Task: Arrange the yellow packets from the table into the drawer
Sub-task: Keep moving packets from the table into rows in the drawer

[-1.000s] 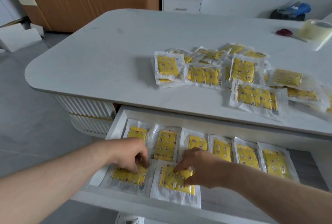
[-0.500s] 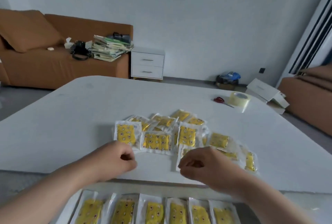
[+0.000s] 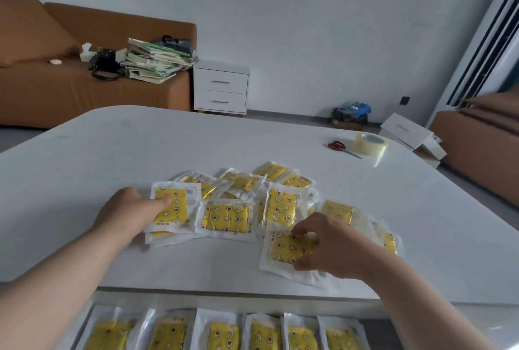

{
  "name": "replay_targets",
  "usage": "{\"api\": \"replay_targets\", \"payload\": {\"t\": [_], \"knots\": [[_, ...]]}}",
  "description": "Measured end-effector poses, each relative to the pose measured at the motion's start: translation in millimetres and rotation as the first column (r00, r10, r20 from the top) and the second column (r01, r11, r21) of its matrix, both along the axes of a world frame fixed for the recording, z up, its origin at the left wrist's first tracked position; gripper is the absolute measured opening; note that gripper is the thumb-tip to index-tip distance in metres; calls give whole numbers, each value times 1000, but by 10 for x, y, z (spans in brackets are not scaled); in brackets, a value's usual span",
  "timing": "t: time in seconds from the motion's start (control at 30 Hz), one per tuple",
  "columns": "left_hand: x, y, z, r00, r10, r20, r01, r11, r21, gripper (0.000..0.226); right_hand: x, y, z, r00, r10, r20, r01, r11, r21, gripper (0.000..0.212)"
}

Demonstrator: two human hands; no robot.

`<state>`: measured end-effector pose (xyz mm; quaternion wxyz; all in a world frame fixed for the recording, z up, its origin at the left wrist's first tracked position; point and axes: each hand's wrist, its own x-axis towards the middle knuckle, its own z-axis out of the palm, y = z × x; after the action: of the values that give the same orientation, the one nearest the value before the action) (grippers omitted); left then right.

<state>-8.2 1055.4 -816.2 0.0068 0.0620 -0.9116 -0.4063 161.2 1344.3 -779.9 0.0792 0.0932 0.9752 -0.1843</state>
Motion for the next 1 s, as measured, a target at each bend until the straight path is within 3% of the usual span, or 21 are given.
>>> {"api": "replay_targets", "payload": {"t": [0.3, 0.57, 0.7, 0.8, 1.0], "knots": [[-1, 67, -14, 1000, 21, -23, -23, 994, -103, 50, -53, -36, -86, 1000, 25, 7, -26, 986, 163, 90], [6, 47, 45, 1000, 20, -7, -19, 998, 51, 45, -63, -65, -72, 999, -2, -49, 14, 971, 238, 75], [-62, -32, 19, 999, 34, 39, -38, 991, 127, 38, -51, -101, -64, 993, -110, -47, 111, 993, 32, 53], [-89, -69, 30, 994, 44, 105, -68, 969, 236, 26, -62, -85, -70, 986, -143, -82, 142, 990, -16, 47], [-71, -131, 189, 980, 0, 197, -95, 877, 471, 18, -95, -53, -10, 930, -307, -201, 250, 931, -268, 12]]}}
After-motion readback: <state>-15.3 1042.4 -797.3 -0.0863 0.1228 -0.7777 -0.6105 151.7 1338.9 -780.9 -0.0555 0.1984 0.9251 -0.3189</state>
